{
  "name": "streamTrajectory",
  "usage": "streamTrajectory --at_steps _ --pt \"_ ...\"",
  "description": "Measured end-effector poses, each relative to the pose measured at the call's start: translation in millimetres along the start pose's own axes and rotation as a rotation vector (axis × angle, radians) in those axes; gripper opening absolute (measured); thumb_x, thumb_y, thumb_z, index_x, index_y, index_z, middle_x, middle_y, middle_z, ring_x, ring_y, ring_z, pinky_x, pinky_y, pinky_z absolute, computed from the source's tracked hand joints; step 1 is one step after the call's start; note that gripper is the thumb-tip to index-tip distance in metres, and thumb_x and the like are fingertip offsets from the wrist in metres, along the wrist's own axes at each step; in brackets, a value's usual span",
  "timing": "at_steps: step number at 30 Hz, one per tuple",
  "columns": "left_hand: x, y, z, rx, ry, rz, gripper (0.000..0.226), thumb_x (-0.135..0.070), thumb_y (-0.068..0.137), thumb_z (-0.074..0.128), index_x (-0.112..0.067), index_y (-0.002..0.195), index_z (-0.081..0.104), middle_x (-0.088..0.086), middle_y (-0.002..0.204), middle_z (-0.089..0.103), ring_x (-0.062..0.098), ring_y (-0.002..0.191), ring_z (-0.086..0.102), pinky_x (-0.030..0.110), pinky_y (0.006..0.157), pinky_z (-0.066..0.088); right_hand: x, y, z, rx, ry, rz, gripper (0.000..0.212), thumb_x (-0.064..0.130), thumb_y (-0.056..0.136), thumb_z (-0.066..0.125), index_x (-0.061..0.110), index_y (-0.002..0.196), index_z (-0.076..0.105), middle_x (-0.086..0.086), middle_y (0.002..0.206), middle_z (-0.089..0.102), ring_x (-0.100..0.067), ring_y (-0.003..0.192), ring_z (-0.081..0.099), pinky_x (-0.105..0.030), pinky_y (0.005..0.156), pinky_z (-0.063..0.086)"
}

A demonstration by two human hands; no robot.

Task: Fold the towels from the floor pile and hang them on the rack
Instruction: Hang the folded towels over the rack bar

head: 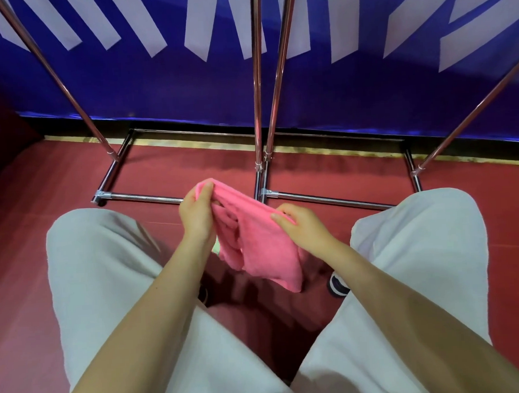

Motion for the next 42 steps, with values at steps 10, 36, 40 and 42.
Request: streamTrajectory --at_steps 10,36,40,42 --pt "-3 31 -71 -0.386 -0.232 -0.083 0.022 -0.005 0.09 0.061 -0.014 0.07 0.056 -0.003 0.067 0.049 0.004 0.052 0.047 0.019 0.054 0.043 -43 -9 -4 0.069 -0.019 0.214 0.017 0.019 0.086 0.069 0.015 0.07 0.065 0.009 0.067 0.056 -0.001 0.061 0.048 -0.012 0.055 0.034" --pt "61 -80 81 0.708 0.426 -0.065 0.021 -0.031 0.094 0.046 -0.023 0.099 0.065 0.007 0.107 0.068 0.018 0.101 0.062 0.038 0.096 0.047 45 -1 -41 -0.123 0.32 0.053 0.023 -0.003 0.089 0.045 0.012 0.092 0.062 -0.031 0.09 0.058 -0.015 0.073 0.048 -0.017 0.063 0.037" --pt "53 -70 73 0.625 0.406 -0.053 0.021 -0.02 0.101 0.044 -0.021 0.089 0.06 0.004 0.084 0.061 0.013 0.078 0.056 0.03 0.076 0.047 40 2 -41 -0.142 0.3 0.051 0.024 -0.002 0.091 0.047 0.018 0.09 0.062 -0.025 0.079 0.054 -0.009 0.065 0.046 -0.019 0.062 0.037" --pt "49 -66 67 0.588 0.45 -0.007 0.023 -0.02 0.101 0.044 -0.018 0.082 0.057 0.002 0.067 0.056 0.012 0.061 0.051 0.027 0.06 0.044 35 4 -37 -0.131 0.26 0.062 0.024 0.001 0.091 0.049 0.021 0.089 0.062 -0.017 0.072 0.051 -0.006 0.06 0.044 -0.016 0.058 0.035"
Point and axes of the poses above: each hand's wrist, its own y-axis towards the middle knuckle, its own z-axis out of the palm, x = y × z, the point moved 8 cm from there along y, towards the middle knuckle
